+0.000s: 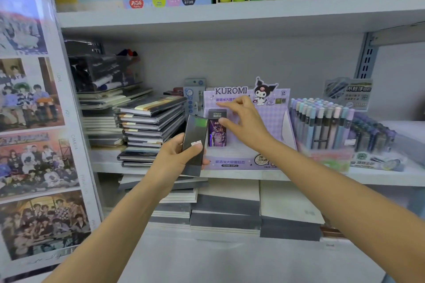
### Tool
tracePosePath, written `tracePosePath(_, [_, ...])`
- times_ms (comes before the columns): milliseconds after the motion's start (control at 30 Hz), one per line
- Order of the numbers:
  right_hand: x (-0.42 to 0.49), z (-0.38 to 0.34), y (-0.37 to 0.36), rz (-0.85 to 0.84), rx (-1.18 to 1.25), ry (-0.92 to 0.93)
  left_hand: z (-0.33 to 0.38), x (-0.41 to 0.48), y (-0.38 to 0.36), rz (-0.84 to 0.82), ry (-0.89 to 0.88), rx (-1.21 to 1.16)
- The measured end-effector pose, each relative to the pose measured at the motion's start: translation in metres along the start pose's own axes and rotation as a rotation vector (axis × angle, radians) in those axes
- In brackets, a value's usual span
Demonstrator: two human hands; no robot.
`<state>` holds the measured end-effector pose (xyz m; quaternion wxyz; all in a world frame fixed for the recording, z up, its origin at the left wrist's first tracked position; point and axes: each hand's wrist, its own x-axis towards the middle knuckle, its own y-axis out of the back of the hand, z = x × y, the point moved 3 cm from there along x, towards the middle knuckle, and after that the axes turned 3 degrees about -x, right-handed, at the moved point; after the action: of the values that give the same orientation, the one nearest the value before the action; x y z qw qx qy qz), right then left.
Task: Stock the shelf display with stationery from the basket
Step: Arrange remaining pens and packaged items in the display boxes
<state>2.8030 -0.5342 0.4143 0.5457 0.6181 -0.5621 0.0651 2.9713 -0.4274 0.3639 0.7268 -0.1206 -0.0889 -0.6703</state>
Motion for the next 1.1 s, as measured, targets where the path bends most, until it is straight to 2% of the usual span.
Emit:
tracePosePath(100, [-0.012,-0.008,0.009,0.028,0.319,-0.013,0.005,-0.002,-0.006,-0.022,-0.002,0.002])
tracePosePath(167, [-0.021,-0.015,0.009,-0.107,0.611,-0.055,0.008,-0.005,-0.013,-0.053,-0.002,0.018])
tracePosePath(233, [-0.029,-0.018,0.007,-0.229,0.734,-0.046,0.011,-0.007,-0.020,-0.069,0.022,-0.002])
tracePosePath(300, [-0.033,-0.017,0.008,-0.224,0.709,-0.054,0.015,-0.010,-0.025,-0.094,0.043,-0.015])
tracePosePath(467, [-0.039,-0.004,0.019,-0.057,0.780,-0.277,0.028,-0.020,-0.022,-0.292,-0.020,-0.109])
tracePosePath(533, [-0.041,-0.003,0.024,-0.033,0.761,-0.305,0.030,-0.024,-0.023,-0.344,-0.052,-0.006])
tracePosePath(633, [-0.046,-0.008,0.029,-0.107,0.721,-0.294,0.033,-0.024,-0.025,-0.231,-0.137,0.125])
tracePosePath(700, [-0.053,-0.011,0.032,-0.247,0.704,-0.269,0.037,-0.023,-0.024,-0.118,-0.222,0.097])
tracePosePath(767, [-0.061,-0.010,0.034,-0.359,0.586,-0.228,0.039,-0.021,-0.021,-0.015,-0.269,0.091])
tracePosePath(833, [-0.066,-0.009,0.036,-0.380,0.539,-0.192,0.040,-0.018,-0.019,0.050,-0.271,0.084])
tracePosePath(967, [-0.069,-0.010,0.038,-0.338,0.646,-0.200,0.034,-0.014,-0.021,0.109,-0.205,0.068])
tracePosePath(1100, [-0.072,-0.014,0.037,-0.411,0.668,-0.202,0.031,-0.015,-0.025,0.120,-0.223,0.155])
